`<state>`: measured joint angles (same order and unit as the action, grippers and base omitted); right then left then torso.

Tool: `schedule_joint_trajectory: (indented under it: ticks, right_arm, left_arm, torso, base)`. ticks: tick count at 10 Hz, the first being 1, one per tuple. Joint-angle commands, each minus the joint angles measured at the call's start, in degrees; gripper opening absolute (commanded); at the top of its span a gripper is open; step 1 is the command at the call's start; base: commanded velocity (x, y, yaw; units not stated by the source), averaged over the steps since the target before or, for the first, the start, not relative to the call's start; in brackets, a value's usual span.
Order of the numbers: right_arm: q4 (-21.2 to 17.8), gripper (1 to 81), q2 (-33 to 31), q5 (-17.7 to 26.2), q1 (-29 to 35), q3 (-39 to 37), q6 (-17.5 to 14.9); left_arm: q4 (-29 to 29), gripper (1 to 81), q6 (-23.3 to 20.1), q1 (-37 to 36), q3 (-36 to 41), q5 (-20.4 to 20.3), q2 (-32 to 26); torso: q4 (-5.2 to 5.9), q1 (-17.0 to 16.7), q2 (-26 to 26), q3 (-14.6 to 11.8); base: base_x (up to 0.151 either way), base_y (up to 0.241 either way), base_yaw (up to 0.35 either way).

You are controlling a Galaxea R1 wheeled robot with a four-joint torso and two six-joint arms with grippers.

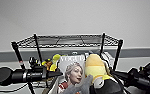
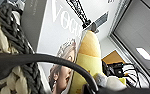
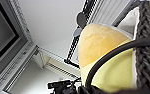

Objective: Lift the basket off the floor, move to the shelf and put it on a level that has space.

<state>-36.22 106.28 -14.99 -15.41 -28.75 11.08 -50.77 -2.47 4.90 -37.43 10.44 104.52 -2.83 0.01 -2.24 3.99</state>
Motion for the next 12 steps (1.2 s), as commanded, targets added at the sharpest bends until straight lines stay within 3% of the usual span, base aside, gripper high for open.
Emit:
schedule_joint_trajectory:
  ticks: [1, 12]
  right_arm:
    - [-4.1, 1.0, 0.4, 2.1, 11.9, 4.8, -0.1]
    - [-17.3, 1.0, 2.0, 5.8, 29.0, 1.9, 0.0]
  left_arm:
    - [-2.5, 1.0, 3.9, -11.1, 3.1, 1.3, 1.0]
    - [-2.5, 1.0, 17.4, -27.1, -1.4, 2.9, 3.0]
  torso:
    - [0.00, 0.0, 0.0, 0.0]
    - [0.00, 0.0, 0.0, 0.0]
  base:
    - [0.000, 0.000, 0.000]
    - [0.000, 0.000, 0.000]
